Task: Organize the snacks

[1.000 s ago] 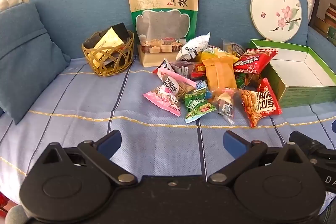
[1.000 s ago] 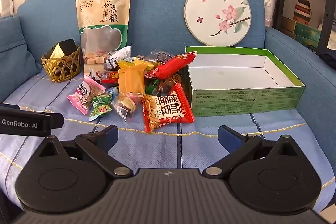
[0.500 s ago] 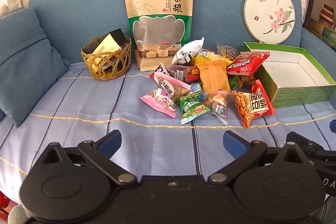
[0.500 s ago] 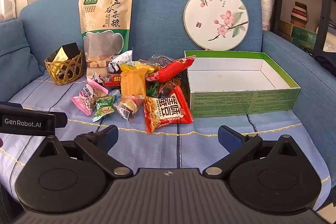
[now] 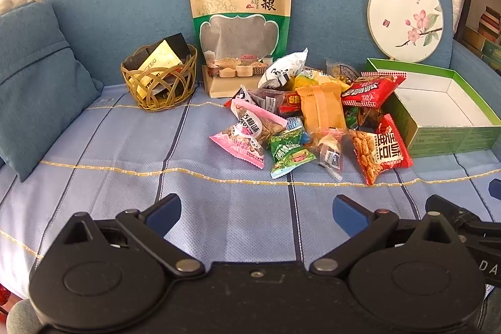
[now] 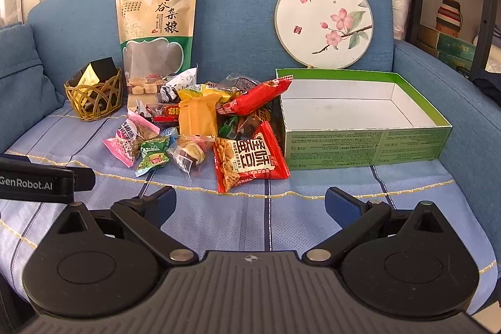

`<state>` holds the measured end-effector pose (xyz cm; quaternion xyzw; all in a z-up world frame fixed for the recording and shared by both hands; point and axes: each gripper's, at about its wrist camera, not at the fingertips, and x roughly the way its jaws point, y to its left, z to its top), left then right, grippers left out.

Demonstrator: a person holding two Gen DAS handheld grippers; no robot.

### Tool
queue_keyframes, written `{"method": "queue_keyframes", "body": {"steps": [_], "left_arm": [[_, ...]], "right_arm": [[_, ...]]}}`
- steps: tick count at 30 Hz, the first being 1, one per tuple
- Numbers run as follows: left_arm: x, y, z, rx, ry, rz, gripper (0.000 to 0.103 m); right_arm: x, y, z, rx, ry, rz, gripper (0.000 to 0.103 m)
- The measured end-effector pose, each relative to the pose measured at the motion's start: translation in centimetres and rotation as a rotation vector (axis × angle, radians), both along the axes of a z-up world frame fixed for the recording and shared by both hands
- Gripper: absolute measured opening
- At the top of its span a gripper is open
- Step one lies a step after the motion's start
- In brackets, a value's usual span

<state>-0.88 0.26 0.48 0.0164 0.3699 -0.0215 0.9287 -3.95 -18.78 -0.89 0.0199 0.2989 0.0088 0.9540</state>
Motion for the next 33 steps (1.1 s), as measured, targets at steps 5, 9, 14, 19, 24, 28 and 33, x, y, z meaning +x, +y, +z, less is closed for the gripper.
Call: {"method": "queue_keyframes", "body": {"steps": [5,9,14,19,24,28,33], "left_arm": [[0.0,0.1,-0.1,-0.005,0.000,0.007,0.103],[-0.1,0.2,-0.2,-0.005,0.002,0.008,0.103],[0.1,0.2,-0.4,-0.008,0.007,0.008,0.103],[0.4,-0.2,-0.8,-0.001,0.017,0.005,0.103],[0.6,-0.4,-1.4,0.002,0.029,0.003,0.103],[0.8,-0.6,-1.6,0.007,0.035,-0.003,0.103],[1.4,-0.8,-1.7,0.001,0.037,-0.006,0.103]], "right_arm": [[0.2,0.1,-0.1,-0.003,0.005,0.004,0.103],[0.1,0.1,-0.3,-0.002,0.005,0.002,0.103],[0.0,-0.1,-0.5,-0.001,0.009,-0.009,0.103],[0.3,-0.6,-0.8,0.005,0.009,-0.023,0.103],[0.5,-0.9,-1.3,0.017,0.018,-0.030,0.103],[0.6,-1.0,-1.7,0.013,0.018,-0.031,0.103],[0.8,-1.1,-1.8,-0.009,-0.005,-0.043,0.103]]}}
